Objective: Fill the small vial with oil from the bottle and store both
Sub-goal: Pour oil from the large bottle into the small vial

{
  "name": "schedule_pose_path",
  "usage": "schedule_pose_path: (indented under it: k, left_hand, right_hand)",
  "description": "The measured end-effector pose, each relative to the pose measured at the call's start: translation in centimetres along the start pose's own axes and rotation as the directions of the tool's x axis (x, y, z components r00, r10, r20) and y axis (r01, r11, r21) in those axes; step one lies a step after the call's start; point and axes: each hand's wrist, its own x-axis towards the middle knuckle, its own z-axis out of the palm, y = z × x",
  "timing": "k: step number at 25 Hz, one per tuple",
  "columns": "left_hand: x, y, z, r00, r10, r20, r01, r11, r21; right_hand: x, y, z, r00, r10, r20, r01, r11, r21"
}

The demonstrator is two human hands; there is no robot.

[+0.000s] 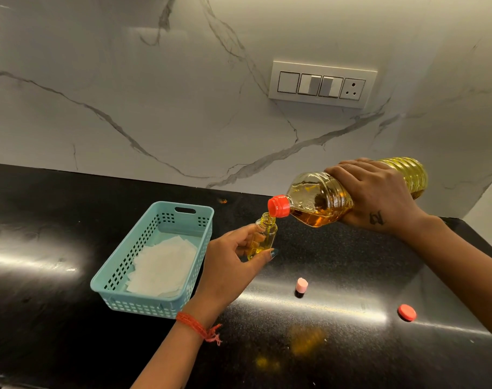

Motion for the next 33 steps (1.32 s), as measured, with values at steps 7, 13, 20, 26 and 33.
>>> schedule_pose_path:
  k: [7,13,20,26,33]
  left_hand:
    - [0.02,-0.1,0.06,1.0,0.005,0.001,-0.005,1.0,-0.006]
    - [0.1,0.13,0.01,1.0,0.004,0.001,-0.004,1.0,0.007]
    - [0.2,0.08,0.08,1.0,0.008,-0.001,-0.008,1.0,-0.001]
    - [0.18,0.18,0.14,1.0,0.005,0.005,-0.005,1.0,0.001]
    - [0.15,-0.12,0.14,1.0,-0.008,0.013,0.008,1.0,-0.002]
  right_hand:
    - [0.09,0.04,-0.05,1.0,0.002,-0.003,-0.002,1.0,-0.009]
    - [0.12,0.12,0.02,1.0,0.005,0.0,-0.005,1.0,-0.017]
    - [0.19,0.18,-0.1,1.0,0.003,0.002,-0.002,1.0,-0.026]
    - [0.24,0.2,-0.17,1.0,-0.001,-0.006,0.001,0.999,-0.034]
    - [0.28,0.3,-0.13,1.0,0.0,-0.006,0.0,0.999,-0.034]
